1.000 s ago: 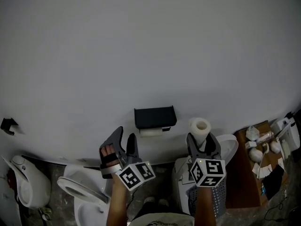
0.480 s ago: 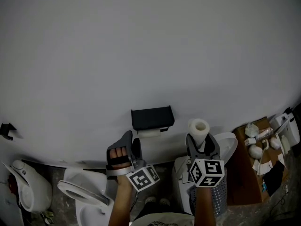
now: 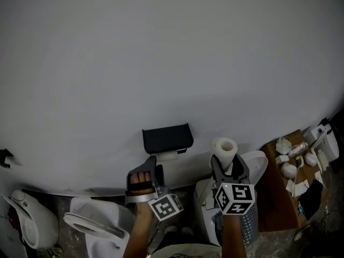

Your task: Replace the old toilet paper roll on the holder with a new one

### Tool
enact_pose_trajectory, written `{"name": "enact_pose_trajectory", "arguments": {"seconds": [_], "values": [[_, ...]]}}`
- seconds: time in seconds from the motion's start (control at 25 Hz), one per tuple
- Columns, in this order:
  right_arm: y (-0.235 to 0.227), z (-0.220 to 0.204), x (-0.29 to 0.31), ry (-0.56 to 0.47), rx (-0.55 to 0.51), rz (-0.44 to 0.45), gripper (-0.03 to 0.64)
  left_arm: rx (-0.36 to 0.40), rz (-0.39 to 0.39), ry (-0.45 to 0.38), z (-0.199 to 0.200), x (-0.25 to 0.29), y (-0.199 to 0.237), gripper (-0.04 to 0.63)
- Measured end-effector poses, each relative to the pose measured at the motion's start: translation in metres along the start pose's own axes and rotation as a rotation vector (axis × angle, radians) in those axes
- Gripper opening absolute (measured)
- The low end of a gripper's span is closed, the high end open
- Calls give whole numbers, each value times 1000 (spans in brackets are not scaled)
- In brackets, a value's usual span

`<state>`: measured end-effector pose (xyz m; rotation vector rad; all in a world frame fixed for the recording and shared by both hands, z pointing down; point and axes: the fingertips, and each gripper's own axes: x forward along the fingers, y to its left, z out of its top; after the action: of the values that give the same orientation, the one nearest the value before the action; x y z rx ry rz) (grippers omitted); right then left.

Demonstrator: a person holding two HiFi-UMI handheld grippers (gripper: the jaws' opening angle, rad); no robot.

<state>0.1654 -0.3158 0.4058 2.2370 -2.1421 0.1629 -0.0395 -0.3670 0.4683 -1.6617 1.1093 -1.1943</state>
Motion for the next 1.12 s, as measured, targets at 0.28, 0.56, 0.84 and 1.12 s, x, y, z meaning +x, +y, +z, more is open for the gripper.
{"name": "enact_pose_trajectory", "arguments": {"seconds": [0.28,0.56,0.84,1.12], "values": [[-14,-3,4,10,5,-32,279,9,-63,17,2,21,-24,225],[-26,-7,4,22,10,-51,279,46,-84,15,10,42,-35,225],[-34,-8,8,25,11,-60,279,42,-90,13,16,53,-41,224],[-41,-11,13,41,11,-63,279,73,-65,33,16,62,-39,216]]}}
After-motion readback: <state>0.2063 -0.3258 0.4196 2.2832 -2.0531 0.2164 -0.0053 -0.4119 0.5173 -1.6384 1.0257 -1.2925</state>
